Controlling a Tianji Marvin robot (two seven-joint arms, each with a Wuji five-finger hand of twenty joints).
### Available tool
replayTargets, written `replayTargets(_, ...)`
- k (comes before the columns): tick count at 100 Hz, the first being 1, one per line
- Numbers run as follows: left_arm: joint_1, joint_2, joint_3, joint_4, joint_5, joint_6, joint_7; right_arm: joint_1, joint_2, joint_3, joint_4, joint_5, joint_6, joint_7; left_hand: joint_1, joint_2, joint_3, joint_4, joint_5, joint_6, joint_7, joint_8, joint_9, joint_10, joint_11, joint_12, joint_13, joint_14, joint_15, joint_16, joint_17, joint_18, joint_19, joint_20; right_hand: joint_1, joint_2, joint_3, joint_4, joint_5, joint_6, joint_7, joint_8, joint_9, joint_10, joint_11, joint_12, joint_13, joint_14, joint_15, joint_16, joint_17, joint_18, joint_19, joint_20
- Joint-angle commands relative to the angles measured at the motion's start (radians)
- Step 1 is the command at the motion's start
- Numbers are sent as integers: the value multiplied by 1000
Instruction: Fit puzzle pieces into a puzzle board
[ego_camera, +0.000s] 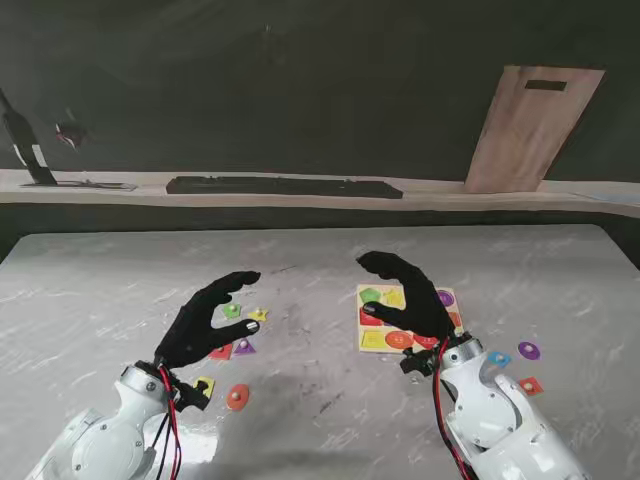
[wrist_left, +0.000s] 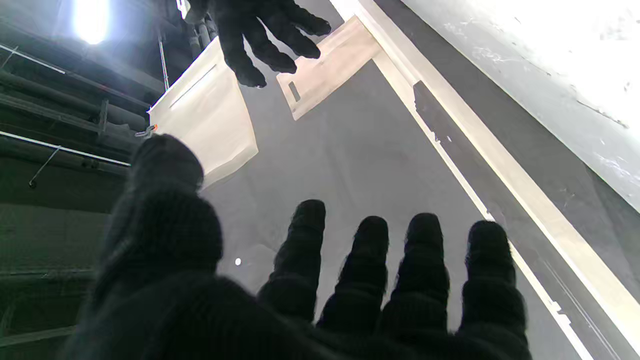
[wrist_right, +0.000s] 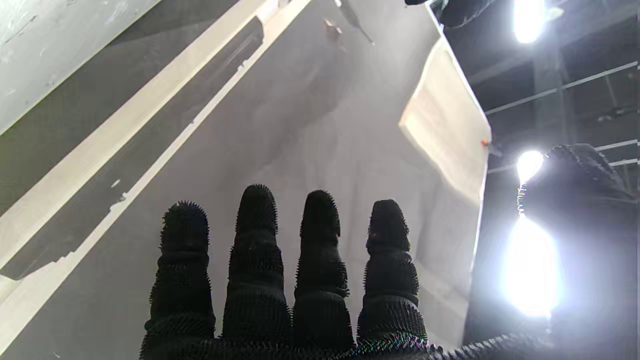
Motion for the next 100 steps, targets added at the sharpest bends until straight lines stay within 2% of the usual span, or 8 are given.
replayTargets(1,7,0,3,-9,-5,4,0,-3,-1,-5,-4,-12,8,-1,-17,10,-20,-7,-22,-29,-17,-16,-10,-8,-24,-12,-10,-45,-25,-8,-7,-30,-20,-5,-39,-26,13,17,-28,5,-23,-5,-34,4,-14,-10,-22,1,-20,-3,-12,-21,-14,-13)
replayTargets(22,13,-3,7,-17,4,14,14,-3,-1,-10,-6,-19,10,-3,-8,14,-18,-7,-8,-27,-12,-12,7,-8,-17,-4,3,-44,-18,4,1,-25,-25,7,-37,-28,16,14,-17,-1,-23,-3,-24,6,-9,-9,-9,-5,-9,5,-9,-23,-10,-8)
replayTargets(39,7,-8,15,-16,26,35,44,2,4,-15,-4,-83,42,-22,2,18,-15,-8,9,-22,-2,-6,31,-7,-6,6,16,-41,-7,17,7,-18,-20,21,-30,-30,17,14,-11,-19,-25,-2,-19,3,-9,-8,-2,-1,0,15,-8,-1,6,6)
replayTargets(54,-15,-4,22,-4,15,43,20,29,16,-32,12,-157,149,-21,7,24,-16,-8,14,-20,2,-2,43,-7,1,13,23,-41,1,26,6,-16,-12,31,-13,-47,20,15,-11,-54,-36,-5,-37,4,-30,-17,-29,11,-21,10,-27,25,0,10)
replayTargets(63,-26,-2,26,4,0,51,1,56,40,-37,16,-234,231,32,11,25,-16,-8,20,-19,5,0,52,-7,6,17,28,-37,5,31,5,-14,-9,36,-14,-46,19,17,-43,-64,-56,-11,-77,-4,-57,-28,-91,15,-63,-8,-65,45,-25,4)
replayTargets(75,-31,0,29,7,-7,64,-13,110,58,-62,54,-315,316,62,16,28,-18,-8,22,-15,5,1,62,-3,9,22,33,-33,10,37,7,-17,-3,41,0,-63,24,21,-67,-60,-73,-16,-114,-2,-76,-35,-130,28,-89,-24,-92,59,-48,-7)
replayTargets(91,-32,1,30,8,1,68,-12,182,74,-118,109,-374,441,120,19,33,-22,-9,29,-12,8,3,76,-3,15,27,42,-30,19,45,10,-16,6,45,0,-66,21,23,-116,-55,-128,-38,-190,8,-136,-65,-215,41,-145,-85,-158,75,-134,-79)
replayTargets(100,-32,1,31,7,1,75,-13,230,78,-165,158,-409,503,128,21,36,-24,-9,31,-10,8,3,80,-3,17,30,42,-31,21,47,8,-15,10,47,-1,-67,19,23,-139,-71,-143,-45,-228,12,-159,-76,-254,44,-162,-105,-186,82,-155,-104)
